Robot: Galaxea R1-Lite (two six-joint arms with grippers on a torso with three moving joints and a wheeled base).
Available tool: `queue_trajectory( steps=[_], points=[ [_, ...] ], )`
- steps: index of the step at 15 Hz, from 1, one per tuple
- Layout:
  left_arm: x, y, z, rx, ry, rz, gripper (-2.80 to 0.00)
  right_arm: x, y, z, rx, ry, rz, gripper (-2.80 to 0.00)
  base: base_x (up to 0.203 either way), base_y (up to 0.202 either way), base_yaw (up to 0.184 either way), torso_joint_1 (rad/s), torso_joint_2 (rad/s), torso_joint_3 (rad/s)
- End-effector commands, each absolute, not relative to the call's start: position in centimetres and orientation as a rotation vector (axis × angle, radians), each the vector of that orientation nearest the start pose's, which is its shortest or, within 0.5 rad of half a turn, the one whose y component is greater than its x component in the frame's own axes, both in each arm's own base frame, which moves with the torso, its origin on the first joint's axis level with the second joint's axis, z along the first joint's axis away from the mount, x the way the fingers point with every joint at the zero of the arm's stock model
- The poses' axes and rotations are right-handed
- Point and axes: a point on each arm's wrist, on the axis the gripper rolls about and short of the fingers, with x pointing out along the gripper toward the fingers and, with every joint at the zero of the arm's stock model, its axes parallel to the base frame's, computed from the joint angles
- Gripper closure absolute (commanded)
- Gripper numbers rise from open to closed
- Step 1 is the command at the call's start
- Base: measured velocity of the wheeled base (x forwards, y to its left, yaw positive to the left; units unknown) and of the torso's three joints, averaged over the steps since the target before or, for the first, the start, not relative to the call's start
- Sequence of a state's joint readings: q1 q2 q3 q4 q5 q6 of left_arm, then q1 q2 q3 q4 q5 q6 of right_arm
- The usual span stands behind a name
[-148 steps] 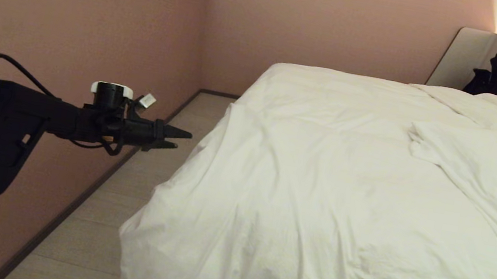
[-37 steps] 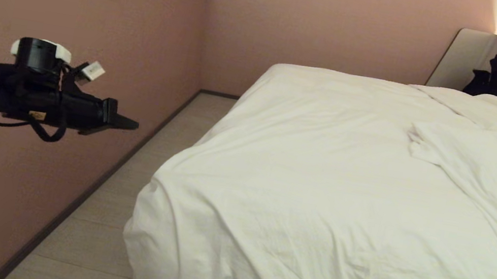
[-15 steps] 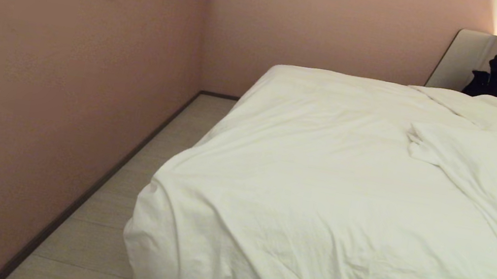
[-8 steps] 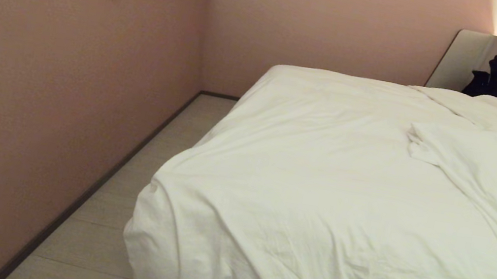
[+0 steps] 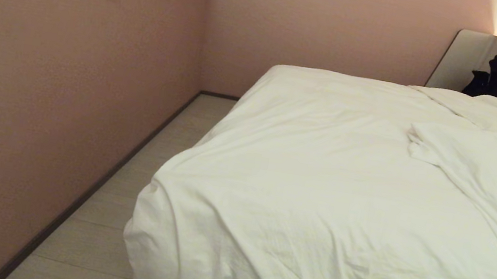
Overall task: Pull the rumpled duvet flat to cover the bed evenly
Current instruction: Hold the folded corner of the quilt
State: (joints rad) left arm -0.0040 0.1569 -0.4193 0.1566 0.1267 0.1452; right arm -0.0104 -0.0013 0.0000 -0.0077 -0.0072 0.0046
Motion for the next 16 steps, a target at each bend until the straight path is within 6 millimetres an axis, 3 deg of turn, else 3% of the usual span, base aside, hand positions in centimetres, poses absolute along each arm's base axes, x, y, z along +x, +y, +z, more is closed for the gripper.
queue_trajectory(
  steps=[1,4,10,16],
  points=[
    [-5.4,0.3,15.6,0.15,-0.138,0.135,0.0,-2.3,0.0,7.6,0.005,-0.008,-0.018,0.0,0.0,0.0,0.0,0.0,0.0,0.0],
    [-5.5,0.1,14.2,0.151,-0.168,0.085,0.0,-2.3,0.0,7.6,0.005,-0.008,-0.018,0.0,0.0,0.0,0.0,0.0,0.0,0.0],
    [-3.7,0.1,12.8,0.14,-0.368,0.068,0.0,-2.3,0.0,7.6,0.005,-0.008,-0.018,0.0,0.0,0.0,0.0,0.0,0.0,0.0],
    [-3.0,0.1,11.4,0.14,-0.381,0.068,0.0,-2.3,0.0,7.6,0.005,-0.008,-0.018,0.0,0.0,0.0,0.0,0.0,0.0,0.0]
  ],
)
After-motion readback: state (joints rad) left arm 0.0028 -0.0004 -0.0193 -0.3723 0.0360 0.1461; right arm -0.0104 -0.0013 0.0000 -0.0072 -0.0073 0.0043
